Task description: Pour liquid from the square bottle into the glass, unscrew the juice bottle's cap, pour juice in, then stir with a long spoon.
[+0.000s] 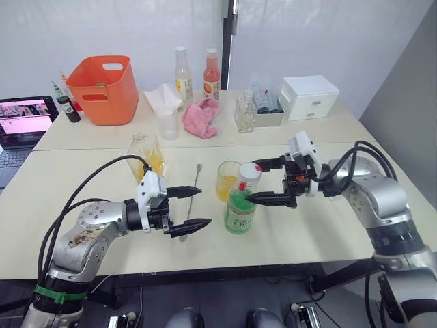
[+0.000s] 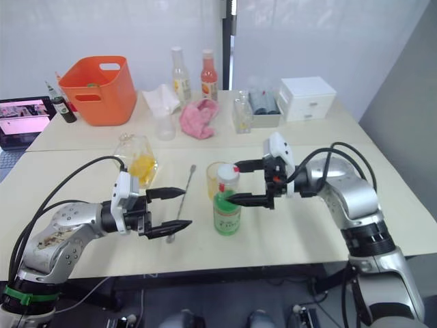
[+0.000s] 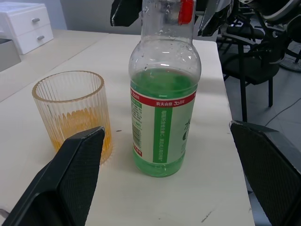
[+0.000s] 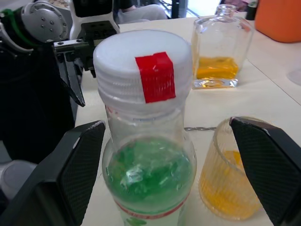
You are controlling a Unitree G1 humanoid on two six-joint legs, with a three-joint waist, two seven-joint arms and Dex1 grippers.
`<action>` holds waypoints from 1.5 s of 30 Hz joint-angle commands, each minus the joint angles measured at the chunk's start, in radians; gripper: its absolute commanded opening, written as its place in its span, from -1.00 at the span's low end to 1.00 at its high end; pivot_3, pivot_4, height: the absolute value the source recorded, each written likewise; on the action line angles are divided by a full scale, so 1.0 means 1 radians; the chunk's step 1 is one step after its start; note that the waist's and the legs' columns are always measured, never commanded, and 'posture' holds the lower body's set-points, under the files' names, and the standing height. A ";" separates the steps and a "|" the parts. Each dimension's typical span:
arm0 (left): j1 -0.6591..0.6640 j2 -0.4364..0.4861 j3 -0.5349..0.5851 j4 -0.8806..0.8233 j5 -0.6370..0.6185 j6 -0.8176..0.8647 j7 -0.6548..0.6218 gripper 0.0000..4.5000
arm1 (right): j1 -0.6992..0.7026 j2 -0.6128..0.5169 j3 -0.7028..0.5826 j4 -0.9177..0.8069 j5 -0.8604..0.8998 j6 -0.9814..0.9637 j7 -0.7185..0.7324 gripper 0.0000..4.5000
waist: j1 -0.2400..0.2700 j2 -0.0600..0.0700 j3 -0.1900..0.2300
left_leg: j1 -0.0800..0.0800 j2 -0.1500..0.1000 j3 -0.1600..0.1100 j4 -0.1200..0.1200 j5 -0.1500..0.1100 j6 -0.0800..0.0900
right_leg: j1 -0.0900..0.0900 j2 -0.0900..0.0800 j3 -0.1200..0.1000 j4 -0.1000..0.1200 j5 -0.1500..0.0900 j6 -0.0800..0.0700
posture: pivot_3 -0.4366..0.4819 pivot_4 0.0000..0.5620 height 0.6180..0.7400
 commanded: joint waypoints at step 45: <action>-0.026 0.030 0.012 -0.040 -0.009 -0.009 -0.031 1.00 | 0.182 0.261 -0.190 -0.850 0.206 0.821 -1.158 -0.39 | 0.007 0.000 0.000 | 0.000 -0.001 0.000 0.000 0.001 -0.001 | -0.001 -0.001 -0.001 0.001 0.000 0.000 | -0.05 -0.47 1.00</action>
